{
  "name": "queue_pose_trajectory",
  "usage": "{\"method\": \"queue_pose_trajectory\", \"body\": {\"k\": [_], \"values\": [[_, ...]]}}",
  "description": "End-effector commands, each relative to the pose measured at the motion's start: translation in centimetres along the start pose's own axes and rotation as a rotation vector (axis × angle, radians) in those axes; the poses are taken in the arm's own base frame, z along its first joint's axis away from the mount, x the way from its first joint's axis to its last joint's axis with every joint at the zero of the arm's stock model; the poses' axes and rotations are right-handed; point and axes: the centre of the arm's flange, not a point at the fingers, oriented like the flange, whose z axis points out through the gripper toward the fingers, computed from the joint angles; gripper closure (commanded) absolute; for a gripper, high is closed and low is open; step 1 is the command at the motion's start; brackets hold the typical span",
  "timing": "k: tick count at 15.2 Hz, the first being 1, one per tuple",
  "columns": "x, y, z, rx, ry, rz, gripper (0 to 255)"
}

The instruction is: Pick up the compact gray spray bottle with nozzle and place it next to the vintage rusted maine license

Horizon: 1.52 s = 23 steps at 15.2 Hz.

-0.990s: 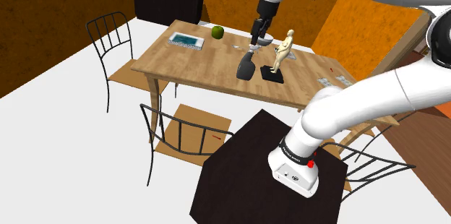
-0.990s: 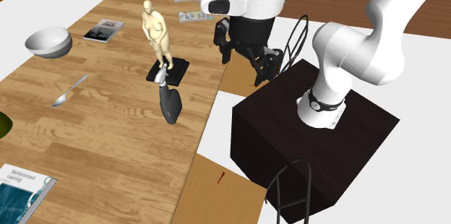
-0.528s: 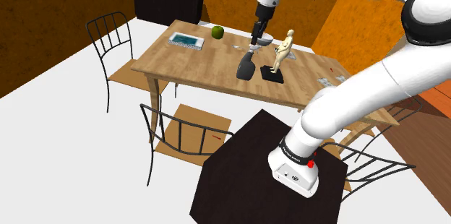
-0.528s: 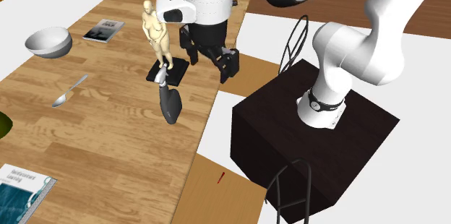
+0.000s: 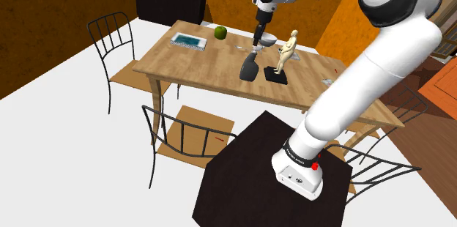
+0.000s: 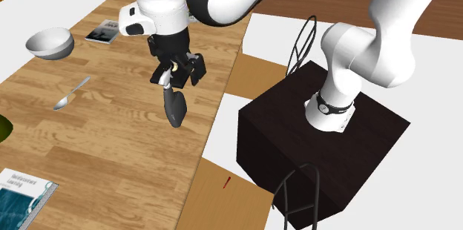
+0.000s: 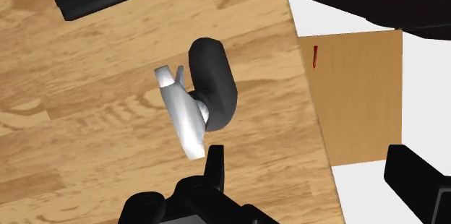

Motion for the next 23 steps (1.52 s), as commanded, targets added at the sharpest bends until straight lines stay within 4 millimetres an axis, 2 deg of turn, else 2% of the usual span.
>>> {"method": "queue_pose_trajectory", "body": {"k": [1,5,13,21,22,23], "values": [[0.9,2.5,1.1,0.001,-0.002,-0.028,0],[2.5,7.0,3.3,0.006,-0.005,-0.076,0],[2.5,6.9,7.3,0.006,-0.005,-0.076,0],[2.5,6.9,7.3,0.006,-0.005,-0.076,0],[2.5,6.9,7.3,0.006,-0.005,-0.076,255],[2.5,6.9,7.3,0.006,-0.005,-0.076,255]]}}
